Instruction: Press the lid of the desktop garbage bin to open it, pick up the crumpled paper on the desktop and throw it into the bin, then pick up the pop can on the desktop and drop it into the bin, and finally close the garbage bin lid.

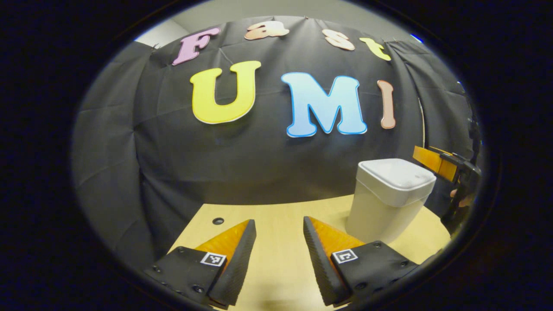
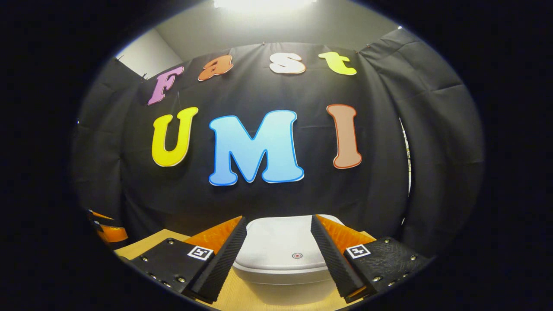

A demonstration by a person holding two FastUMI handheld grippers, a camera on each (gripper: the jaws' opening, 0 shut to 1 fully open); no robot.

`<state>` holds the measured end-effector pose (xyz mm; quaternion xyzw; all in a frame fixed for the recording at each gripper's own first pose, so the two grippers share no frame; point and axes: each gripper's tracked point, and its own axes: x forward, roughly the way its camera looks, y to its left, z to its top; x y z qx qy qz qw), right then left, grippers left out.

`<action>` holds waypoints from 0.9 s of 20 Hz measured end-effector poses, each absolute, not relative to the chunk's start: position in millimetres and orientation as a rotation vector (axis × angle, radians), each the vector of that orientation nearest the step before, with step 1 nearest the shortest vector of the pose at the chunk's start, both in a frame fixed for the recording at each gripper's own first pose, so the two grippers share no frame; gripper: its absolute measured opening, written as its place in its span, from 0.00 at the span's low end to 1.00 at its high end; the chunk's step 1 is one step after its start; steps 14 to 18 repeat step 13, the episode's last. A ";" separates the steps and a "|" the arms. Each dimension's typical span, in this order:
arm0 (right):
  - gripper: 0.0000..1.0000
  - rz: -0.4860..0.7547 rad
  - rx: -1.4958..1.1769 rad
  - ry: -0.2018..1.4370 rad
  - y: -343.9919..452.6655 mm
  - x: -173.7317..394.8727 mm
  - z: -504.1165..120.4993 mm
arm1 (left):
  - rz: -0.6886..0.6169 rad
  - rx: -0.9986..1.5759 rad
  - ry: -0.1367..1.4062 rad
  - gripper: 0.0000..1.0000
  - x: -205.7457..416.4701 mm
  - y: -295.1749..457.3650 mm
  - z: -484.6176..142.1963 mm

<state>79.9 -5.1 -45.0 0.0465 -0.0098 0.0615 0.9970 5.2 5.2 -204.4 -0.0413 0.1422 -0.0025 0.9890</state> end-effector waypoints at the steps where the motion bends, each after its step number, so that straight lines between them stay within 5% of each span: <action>1: 0.96 0.125 0.099 -0.027 -4.3 72.2 -38.3 | -0.013 -0.082 0.274 0.75 3.3 4.2 -199.5; 18: 0.96 0.064 0.083 -0.064 -19.0 12.3 -8.4 | -0.206 -0.016 0.126 0.79 11.3 -63.7 -133.7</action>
